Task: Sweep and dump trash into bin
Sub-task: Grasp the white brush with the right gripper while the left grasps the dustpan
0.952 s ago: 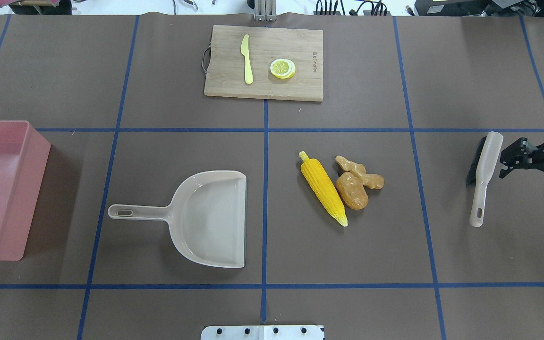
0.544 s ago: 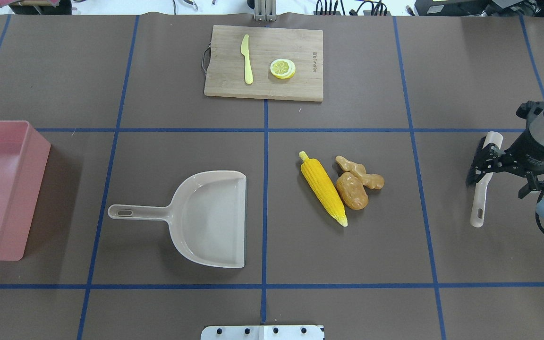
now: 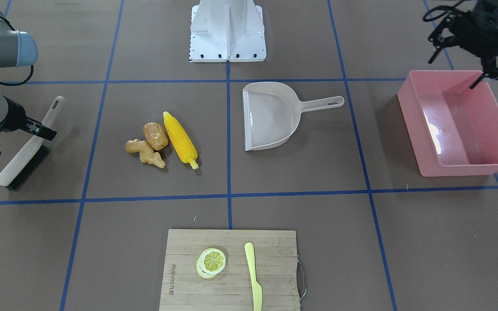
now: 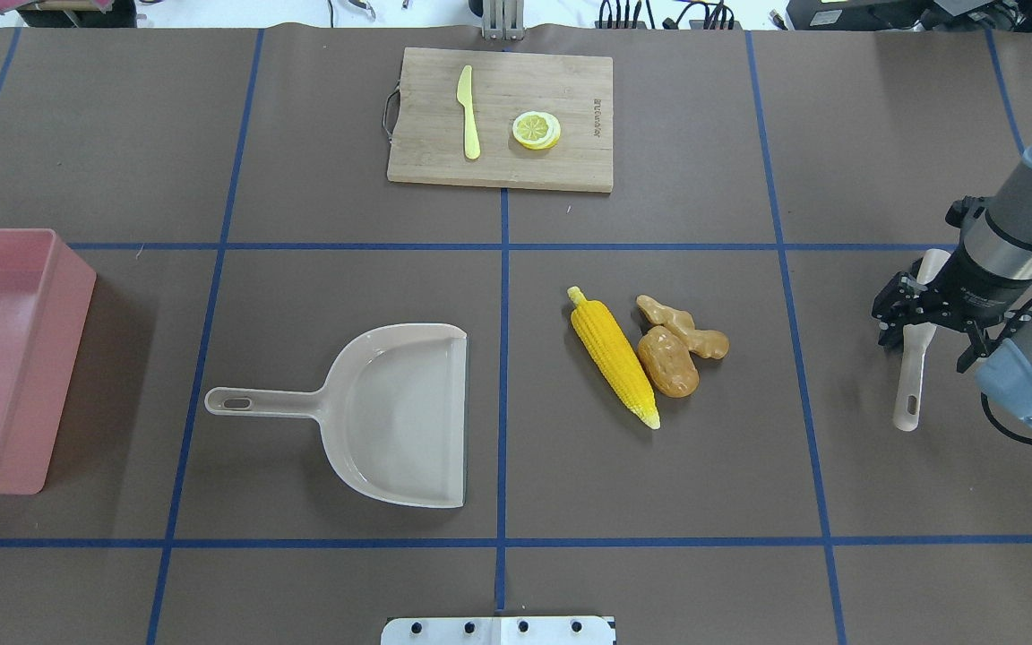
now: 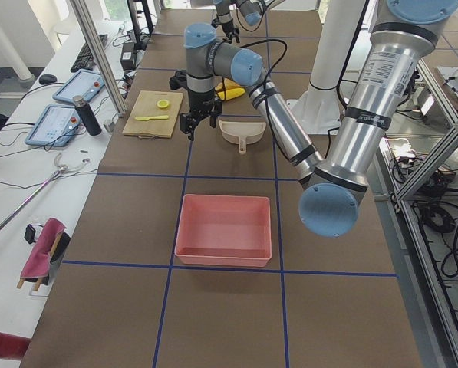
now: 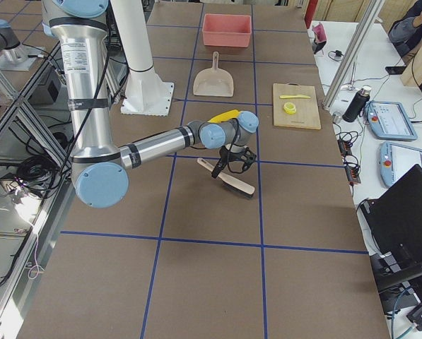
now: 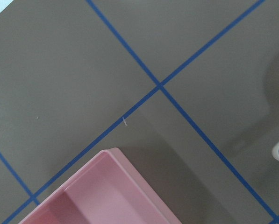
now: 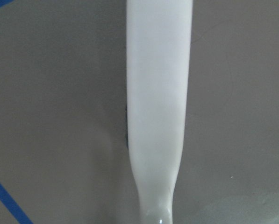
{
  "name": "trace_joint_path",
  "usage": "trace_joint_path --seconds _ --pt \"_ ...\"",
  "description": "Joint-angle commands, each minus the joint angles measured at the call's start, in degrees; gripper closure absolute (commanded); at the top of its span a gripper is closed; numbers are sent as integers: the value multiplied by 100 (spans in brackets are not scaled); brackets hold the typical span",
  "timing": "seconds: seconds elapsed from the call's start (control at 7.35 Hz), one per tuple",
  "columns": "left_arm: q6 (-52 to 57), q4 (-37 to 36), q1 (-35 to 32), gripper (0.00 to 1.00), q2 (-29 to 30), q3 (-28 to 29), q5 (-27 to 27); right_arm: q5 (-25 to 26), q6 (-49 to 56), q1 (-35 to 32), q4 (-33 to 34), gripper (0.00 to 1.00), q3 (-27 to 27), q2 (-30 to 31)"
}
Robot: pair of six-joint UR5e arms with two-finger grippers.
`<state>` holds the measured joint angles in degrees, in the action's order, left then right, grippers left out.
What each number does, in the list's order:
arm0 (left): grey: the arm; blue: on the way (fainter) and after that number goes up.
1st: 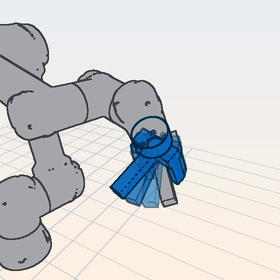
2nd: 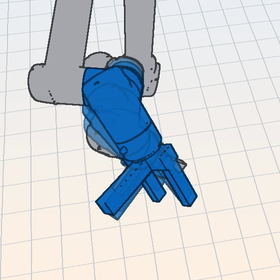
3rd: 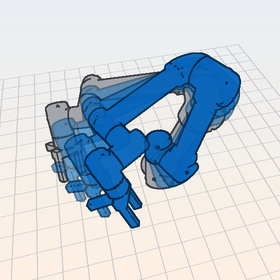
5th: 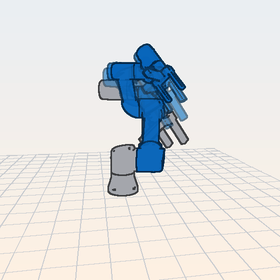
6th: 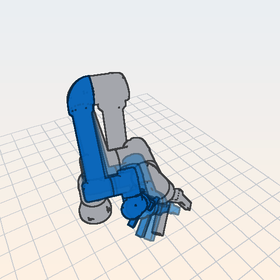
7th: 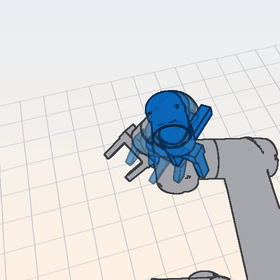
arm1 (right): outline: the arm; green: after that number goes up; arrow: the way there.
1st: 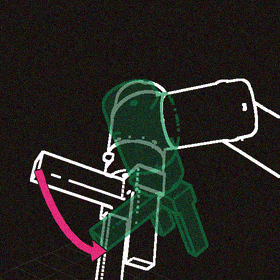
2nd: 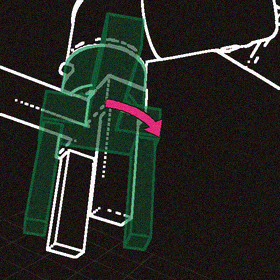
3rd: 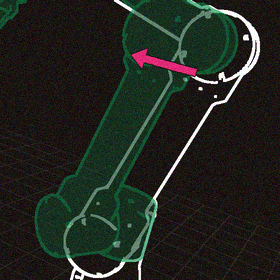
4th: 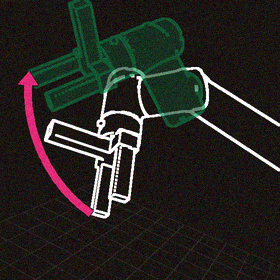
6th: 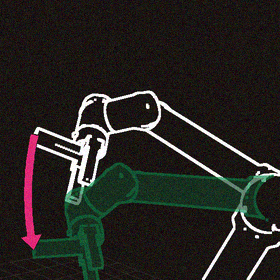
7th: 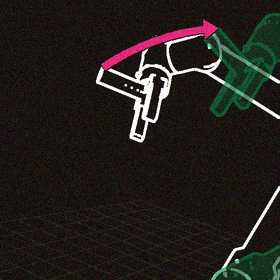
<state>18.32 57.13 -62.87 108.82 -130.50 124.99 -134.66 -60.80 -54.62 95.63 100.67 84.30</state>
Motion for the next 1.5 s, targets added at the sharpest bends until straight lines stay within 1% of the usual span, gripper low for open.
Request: trace_joint_path --seconds 0.0,0.14,0.27,0.41,0.54,0.68,0.82,0.95,1.09,1.22,1.36 --pt "102 313 1334 1 130 -284 -466 -200 -20 22 8 24 -197 -45" --pt "93 760 1705 1 209 48 -754 -262 -46 22 17 34 -206 -45" --pt "75 1435 1952 1 306 608 -826 -332 -55 22 17 36 -284 -45" --pt "-21 2024 2163 1 263 945 -827 -376 -55 22 17 38 -285 -45" --pt "-30 2248 2200 1 228 1174 -818 -385 -20 22 17 48 -294 -28" --pt "4 2267 2340 1 219 1246 -818 -420 -11 13 9 61 -285 -19" --pt "-47 2268 2472 1 219 1282 -775 -455 15 13 9 84 -267 -10" --pt "-39 2268 2569 1 227 1317 -765 -456 111 5 0 100 -250 -10" --pt "-48 2268 2979 1 219 1413 -818 -438 112 22 0 100 -258 -62" --pt "-126 2328 3122 1 158 1501 -827 -386 121 -21 0 100 -145 -54" --pt "-153 2729 3132 1 122 1771 -844 -377 242 -222 8 100 108 33"
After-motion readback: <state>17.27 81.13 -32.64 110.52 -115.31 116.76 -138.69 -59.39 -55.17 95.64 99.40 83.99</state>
